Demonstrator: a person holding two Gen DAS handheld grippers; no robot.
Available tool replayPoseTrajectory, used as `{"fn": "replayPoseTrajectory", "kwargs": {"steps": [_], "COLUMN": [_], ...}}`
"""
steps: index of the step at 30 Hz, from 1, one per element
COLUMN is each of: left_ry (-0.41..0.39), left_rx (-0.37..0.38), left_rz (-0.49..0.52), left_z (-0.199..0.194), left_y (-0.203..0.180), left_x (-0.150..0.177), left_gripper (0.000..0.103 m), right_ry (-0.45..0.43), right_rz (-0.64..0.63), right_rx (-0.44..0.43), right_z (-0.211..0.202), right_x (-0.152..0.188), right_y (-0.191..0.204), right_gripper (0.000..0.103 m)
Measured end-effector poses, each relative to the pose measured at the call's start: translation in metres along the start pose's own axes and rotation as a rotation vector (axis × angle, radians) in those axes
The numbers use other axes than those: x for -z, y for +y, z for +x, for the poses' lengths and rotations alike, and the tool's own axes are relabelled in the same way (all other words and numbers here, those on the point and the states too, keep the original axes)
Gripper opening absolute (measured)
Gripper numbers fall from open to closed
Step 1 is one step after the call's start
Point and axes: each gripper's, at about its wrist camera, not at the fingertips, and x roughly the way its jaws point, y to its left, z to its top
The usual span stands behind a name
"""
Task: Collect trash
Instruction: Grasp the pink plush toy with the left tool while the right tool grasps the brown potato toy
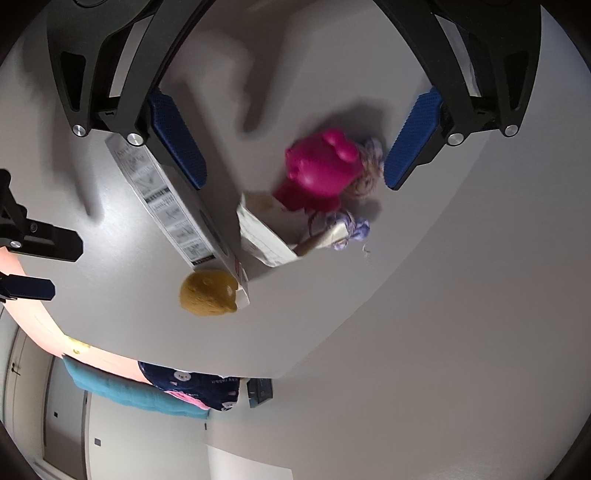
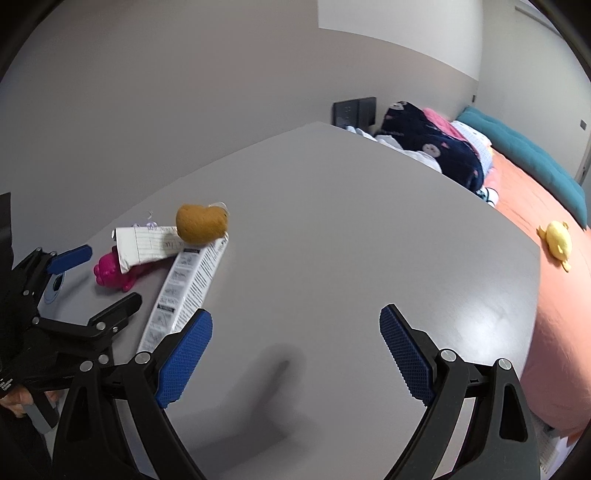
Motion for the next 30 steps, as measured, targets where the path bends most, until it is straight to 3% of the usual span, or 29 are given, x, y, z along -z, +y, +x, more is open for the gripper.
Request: {"fn": "replayPoseTrajectory", "kwargs": {"steps": [9,14,23,24,26,30], "left_ry": [0.041,0.051,0.052,0.052,0.052,0.051], "left_rx": [0.007,0.082,0.103,0.103,0.102,0.098], "left_rz": [0.047,0.018,0.007,0.007,0.008,0.009], "left_z": [0.023,0.025,0.018,0.018,0.019,0.018], "left_y": [0.002,0.006,0.007,0.007,0.006,0.006], "left_x": [0.001,0.003,0.007,0.007,0.006,0.007], "left_gripper": [0.074,0.050,0.046,0.046,0.046,0.046], "right_ry": [0.003,-0.002,-0.019,-0.019,-0.005,0.011], "right_rz": [0.015,-0.003,-0.037,-0.043,-0.051,-0.040], "right_rx": [-0.052,-0.084,-0.088,-0.081,-0.078,-0.093], "right_z": [0.025,0.036,0.052,0.054,0.059,0.063], "right_x": [-0.019,-0.029,-0.043,-0.044,-0.046,-0.046], "right_y": [0.014,0.031,0.052,0.054,0.057,0.057], "right_gripper": [0.092,0.092,0.091,0.089,0.069,0.047]}}
